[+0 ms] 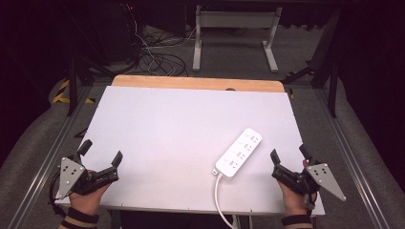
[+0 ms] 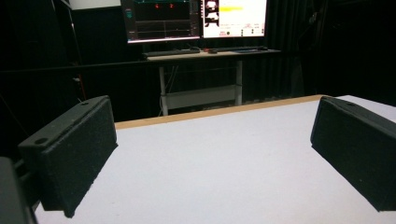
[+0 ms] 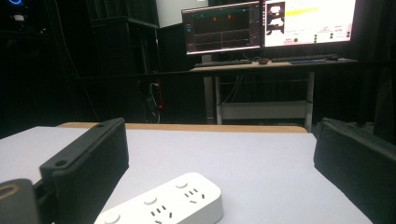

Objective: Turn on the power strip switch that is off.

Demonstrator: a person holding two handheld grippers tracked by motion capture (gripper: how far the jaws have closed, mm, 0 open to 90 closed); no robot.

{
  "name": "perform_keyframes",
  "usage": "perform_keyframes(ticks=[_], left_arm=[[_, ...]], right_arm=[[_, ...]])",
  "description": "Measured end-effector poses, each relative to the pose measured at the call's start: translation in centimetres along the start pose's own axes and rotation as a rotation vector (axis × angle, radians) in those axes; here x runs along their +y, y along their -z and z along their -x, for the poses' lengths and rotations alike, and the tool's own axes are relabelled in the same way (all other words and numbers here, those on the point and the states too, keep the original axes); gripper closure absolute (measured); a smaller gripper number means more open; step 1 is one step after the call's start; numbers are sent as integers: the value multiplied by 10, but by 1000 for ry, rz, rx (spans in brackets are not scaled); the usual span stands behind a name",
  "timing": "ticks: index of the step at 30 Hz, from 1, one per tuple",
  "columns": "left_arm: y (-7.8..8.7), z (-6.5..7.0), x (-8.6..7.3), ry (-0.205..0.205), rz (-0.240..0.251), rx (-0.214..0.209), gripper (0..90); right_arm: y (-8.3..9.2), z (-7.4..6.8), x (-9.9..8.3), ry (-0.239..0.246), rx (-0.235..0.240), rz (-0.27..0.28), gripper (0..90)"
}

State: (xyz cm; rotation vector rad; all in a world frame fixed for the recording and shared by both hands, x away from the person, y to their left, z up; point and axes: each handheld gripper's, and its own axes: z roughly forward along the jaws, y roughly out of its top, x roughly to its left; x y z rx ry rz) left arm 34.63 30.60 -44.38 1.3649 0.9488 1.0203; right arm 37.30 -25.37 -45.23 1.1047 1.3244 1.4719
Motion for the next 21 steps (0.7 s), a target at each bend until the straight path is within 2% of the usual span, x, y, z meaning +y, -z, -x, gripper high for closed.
perform_keyframes(ticks=[5, 9, 10, 11, 12, 13, 14, 16, 17, 19, 20, 21], left_arm=[[0, 0, 0, 0, 1, 3, 9], [0, 0, 0, -3, 1, 2, 9], [0, 0, 0, -3, 0, 0, 9], [0, 0, 0, -3, 0, 0, 9], [0, 0, 0, -1, 1, 2, 9], [0, 0, 0, -5, -1, 0, 9], [-1, 0, 0, -3, -2, 1, 9], [-1, 0, 0, -3, -4, -1, 9], [-1, 1, 0, -4, -6, -3, 9], [-1, 1, 0, -6, -8, -6, 11], [-1, 1, 0, -8, -9, -6, 11], [-1, 1, -1, -10, -11, -6, 13]], right_arm=[[0, 0, 1, 6, 2, 0, 50], [0, -1, 1, 13, 17, -11, 101], [1, -2, 2, 29, 34, -17, 173], [1, -2, 2, 29, 34, -17, 173], [1, -4, 3, 60, 41, -14, 237], [1, -4, 3, 60, 41, -14, 237], [1, -6, 5, 86, 49, -17, 372], [0, -7, 7, 84, 59, -28, 515], [0, -7, 7, 84, 59, -28, 515], [-2, -7, 12, 83, 46, -44, 682], [-2, -7, 12, 83, 46, -44, 682], [-1, -6, 18, 83, 43, -31, 836]])
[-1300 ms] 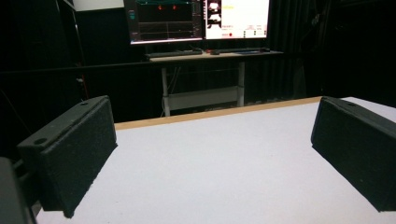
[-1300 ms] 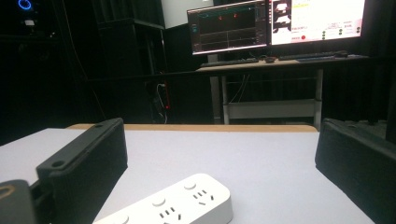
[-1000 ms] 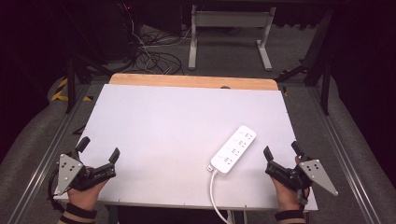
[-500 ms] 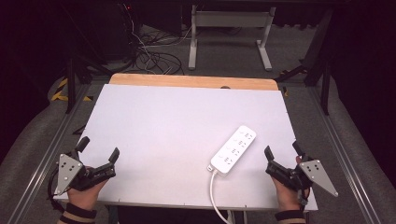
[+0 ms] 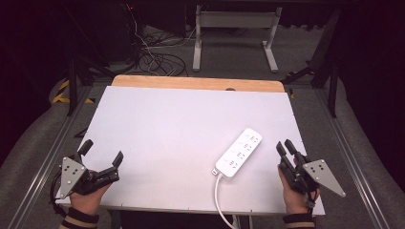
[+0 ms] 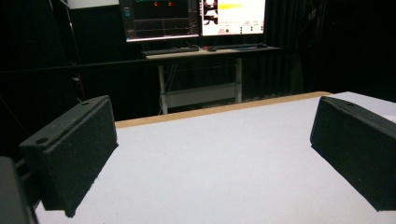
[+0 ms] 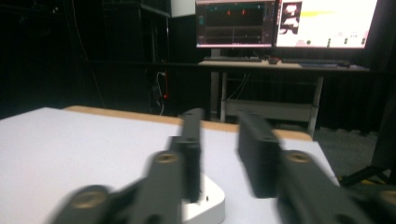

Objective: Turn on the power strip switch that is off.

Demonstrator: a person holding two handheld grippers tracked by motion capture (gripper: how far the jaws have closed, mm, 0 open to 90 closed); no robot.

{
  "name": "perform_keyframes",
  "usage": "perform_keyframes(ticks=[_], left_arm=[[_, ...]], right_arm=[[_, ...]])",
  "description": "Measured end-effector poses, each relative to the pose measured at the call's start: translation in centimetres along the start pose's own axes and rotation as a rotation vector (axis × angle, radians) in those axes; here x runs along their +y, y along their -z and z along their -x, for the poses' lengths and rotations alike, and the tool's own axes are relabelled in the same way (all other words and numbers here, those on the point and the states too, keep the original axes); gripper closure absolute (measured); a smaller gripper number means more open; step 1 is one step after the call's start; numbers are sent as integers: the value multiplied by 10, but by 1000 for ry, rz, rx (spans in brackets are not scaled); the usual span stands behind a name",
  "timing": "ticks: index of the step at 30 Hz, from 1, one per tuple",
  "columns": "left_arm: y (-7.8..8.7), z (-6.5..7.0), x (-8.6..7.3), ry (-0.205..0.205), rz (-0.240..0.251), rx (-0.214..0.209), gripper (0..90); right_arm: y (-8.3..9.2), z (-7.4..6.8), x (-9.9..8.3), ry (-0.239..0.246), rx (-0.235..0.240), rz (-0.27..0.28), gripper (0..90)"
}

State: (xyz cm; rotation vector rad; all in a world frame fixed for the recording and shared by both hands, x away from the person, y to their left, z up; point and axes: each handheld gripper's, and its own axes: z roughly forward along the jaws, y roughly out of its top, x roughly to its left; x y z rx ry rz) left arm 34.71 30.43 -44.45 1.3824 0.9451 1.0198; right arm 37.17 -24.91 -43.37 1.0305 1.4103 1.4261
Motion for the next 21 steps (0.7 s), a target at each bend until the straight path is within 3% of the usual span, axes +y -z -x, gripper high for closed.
perform_keyframes(ticks=[1, 3, 9, 14, 15, 16, 21], left_arm=[[0, 0, 0, -3, -3, 3, 13], [-1, 0, -1, -2, -6, 3, 13], [0, 0, -1, -7, -10, 4, 13], [0, 0, -1, -10, -14, 11, 15], [0, 0, -1, -10, -14, 11, 15], [-1, 0, -1, -14, -16, 13, 15], [0, 1, -1, -25, -17, 11, 15]], right_arm=[[1, 1, 4, -1, 12, 3, 900], [0, 3, 12, 3, 29, -15, 900], [-11, -4, 30, 56, 111, -140, 900], [-31, -24, 36, 80, 205, -320, 900], [-31, -24, 36, 80, 205, -320, 900], [-40, -34, 35, 99, 229, -376, 900], [-56, -52, 32, 130, 272, -459, 900]])
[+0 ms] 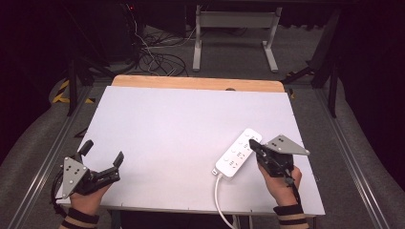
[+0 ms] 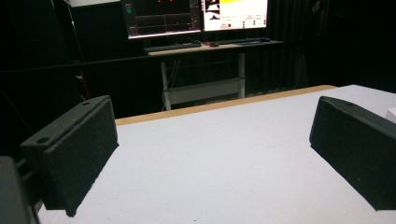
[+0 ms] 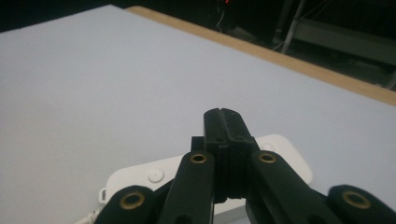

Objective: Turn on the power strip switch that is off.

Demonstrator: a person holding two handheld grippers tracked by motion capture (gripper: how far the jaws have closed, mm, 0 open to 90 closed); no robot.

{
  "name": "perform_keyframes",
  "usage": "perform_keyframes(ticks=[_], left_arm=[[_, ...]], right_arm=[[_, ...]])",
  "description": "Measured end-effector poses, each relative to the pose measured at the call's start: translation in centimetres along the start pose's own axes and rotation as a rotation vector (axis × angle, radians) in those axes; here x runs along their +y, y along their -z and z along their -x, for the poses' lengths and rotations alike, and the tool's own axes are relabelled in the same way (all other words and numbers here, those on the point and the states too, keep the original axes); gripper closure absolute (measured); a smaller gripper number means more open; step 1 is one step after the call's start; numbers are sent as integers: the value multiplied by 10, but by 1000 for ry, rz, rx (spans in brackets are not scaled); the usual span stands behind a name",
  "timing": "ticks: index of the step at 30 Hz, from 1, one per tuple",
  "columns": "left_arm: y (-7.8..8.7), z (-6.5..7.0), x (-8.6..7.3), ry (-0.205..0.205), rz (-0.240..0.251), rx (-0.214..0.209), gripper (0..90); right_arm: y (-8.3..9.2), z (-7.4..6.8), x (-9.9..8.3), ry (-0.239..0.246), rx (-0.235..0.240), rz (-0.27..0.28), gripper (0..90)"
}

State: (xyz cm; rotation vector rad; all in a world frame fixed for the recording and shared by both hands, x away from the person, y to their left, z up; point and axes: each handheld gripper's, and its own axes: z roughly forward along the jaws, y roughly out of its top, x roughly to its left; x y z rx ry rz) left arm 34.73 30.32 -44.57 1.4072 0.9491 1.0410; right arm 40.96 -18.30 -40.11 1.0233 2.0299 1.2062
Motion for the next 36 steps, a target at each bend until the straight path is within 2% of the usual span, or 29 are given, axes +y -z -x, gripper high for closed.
perform_keyframes(ticks=[4, 8, 10, 11, 12, 17, 29, 36], left_arm=[[0, -1, -1, 7, -2, 3, 17], [0, -1, 0, 9, -5, 6, 19], [0, 0, 0, 7, -8, 6, 20], [0, 0, 0, 3, -11, 5, 20], [0, 0, -1, 3, -11, 3, 20], [0, -1, -1, 0, -16, 3, 21], [-1, 0, -1, -5, -25, 2, 24], [-1, 0, -1, -5, -26, 4, 24]], right_arm=[[-21, -13, 6, 30, 56, -85, 900], [-40, -25, 7, 83, 93, -190, 900], [-49, -31, 6, 106, 96, -227, 900], [-49, -31, 6, 106, 96, -227, 900], [-57, -34, 5, 109, 106, -261, 900], [-73, -39, -2, 135, 117, -351, 900], [-80, -39, -11, 145, 100, -381, 900], [-80, -38, -16, 108, 101, -358, 900]])
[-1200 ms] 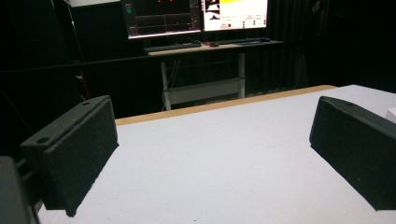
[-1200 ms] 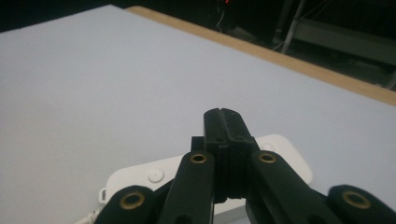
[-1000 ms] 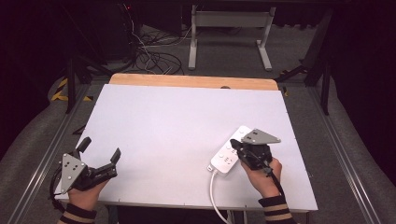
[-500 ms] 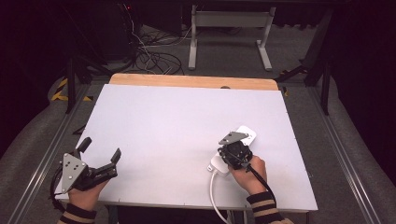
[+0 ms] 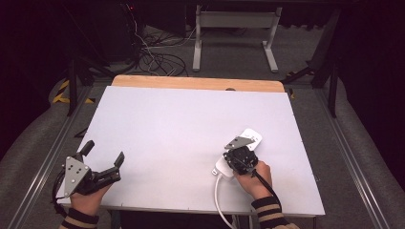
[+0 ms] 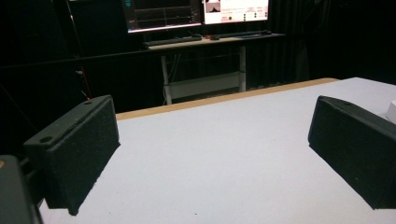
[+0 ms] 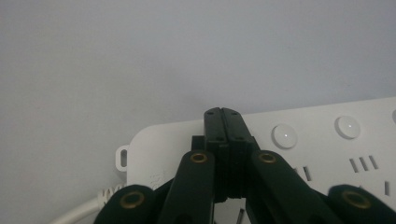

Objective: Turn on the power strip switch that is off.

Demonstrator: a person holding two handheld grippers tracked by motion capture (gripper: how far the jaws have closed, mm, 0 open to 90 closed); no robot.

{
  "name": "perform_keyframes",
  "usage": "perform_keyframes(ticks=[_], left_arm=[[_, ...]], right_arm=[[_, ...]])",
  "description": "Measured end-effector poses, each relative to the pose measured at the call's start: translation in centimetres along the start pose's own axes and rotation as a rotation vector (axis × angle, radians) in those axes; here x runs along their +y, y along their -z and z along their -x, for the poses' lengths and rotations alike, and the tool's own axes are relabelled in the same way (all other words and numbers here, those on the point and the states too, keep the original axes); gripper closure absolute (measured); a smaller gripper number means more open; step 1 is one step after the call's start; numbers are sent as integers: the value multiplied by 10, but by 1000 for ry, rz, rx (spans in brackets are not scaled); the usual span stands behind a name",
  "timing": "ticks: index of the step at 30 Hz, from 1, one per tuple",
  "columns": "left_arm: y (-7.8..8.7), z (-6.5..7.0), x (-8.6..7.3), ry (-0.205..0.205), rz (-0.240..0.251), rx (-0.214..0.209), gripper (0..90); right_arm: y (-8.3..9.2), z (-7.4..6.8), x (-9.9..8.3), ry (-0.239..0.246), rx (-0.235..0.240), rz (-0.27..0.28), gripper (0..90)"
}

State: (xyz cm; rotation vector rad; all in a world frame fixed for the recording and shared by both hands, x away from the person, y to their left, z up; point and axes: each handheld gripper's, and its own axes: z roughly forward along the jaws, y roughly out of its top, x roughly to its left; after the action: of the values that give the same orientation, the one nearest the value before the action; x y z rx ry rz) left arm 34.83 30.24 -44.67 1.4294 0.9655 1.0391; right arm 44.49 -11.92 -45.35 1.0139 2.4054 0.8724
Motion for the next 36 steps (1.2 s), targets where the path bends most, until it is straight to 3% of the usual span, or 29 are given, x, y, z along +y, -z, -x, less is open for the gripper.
perform_keyframes(ticks=[7, 36], left_arm=[[-1, 1, 0, -2, -5, -4, 25], [-1, 1, -1, -3, -16, -8, 28]], right_arm=[[-1, 2, -5, -43, 12, 29, 900], [-2, -3, -6, -38, -25, 28, 900]])
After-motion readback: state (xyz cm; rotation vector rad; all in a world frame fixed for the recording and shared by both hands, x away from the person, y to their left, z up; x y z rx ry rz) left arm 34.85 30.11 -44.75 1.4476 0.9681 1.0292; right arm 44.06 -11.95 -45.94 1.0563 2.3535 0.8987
